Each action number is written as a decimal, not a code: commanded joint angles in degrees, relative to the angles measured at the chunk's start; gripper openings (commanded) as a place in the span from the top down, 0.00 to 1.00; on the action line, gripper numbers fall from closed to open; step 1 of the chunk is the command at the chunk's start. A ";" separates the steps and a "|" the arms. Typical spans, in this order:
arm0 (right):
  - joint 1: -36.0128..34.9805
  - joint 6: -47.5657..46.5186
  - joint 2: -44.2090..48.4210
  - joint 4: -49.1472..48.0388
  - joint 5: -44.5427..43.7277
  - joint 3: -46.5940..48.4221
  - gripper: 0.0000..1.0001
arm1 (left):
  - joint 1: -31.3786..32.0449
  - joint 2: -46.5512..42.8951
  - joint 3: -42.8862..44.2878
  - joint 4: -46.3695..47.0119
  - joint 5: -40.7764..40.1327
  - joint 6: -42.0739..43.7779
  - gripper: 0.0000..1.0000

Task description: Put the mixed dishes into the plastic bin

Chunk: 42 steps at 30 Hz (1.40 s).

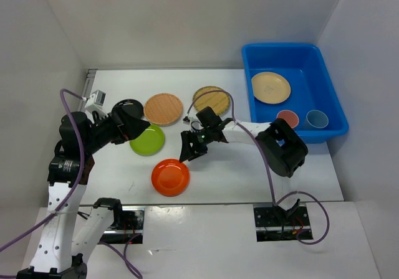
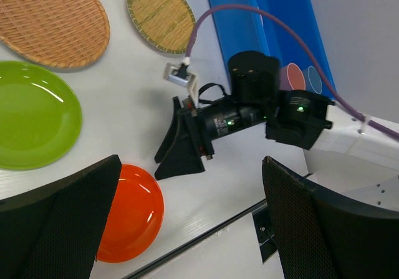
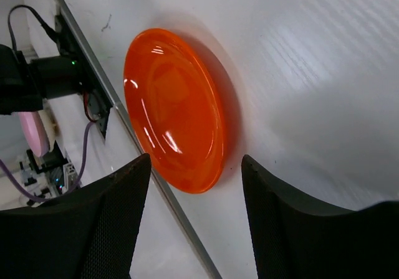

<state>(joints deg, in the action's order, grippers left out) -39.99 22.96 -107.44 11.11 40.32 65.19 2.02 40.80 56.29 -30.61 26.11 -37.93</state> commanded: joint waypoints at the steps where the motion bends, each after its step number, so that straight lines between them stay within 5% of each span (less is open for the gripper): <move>1: -1.32 -1.16 -3.12 -6.45 3.01 -1.37 0.35 | -0.26 -1.07 -0.57 2.57 1.23 -0.74 0.00; 8: -2.99 -1.69 -7.34 -6.46 3.01 -1.38 0.38 | -0.26 -1.07 -0.57 2.57 1.75 -0.74 0.00; 17: -5.45 -2.75 -11.57 -4.61 1.87 -0.15 0.55 | -0.26 -1.07 -0.57 2.57 1.75 -0.74 0.00; 21: -5.45 -2.75 -12.62 -4.00 1.87 0.38 0.70 | -0.26 -1.07 -0.57 2.57 1.75 -0.74 0.00; 24: -5.45 -2.75 -13.15 -2.60 1.26 1.60 1.00 | -0.26 -1.07 -0.57 2.57 1.75 -0.74 0.00; 28: -5.45 -2.75 -9.65 1.36 -0.76 5.63 1.00 | -0.26 -1.60 -0.57 2.57 1.23 -0.74 0.00; 33: 0.16 -2.14 -1.74 7.94 -5.59 13.28 1.00 | -0.26 -3.44 -0.57 5.12 1.93 -0.74 0.00; 42: 24.32 2.87 8.38 23.42 -15.44 43.93 1.00 | -0.26 -5.99 -0.57 8.46 1.93 -1.26 0.00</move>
<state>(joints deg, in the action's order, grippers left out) -22.41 23.31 -105.43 28.49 29.58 99.42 2.02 35.16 55.86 -25.89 27.24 -37.98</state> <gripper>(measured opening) 0.020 1.000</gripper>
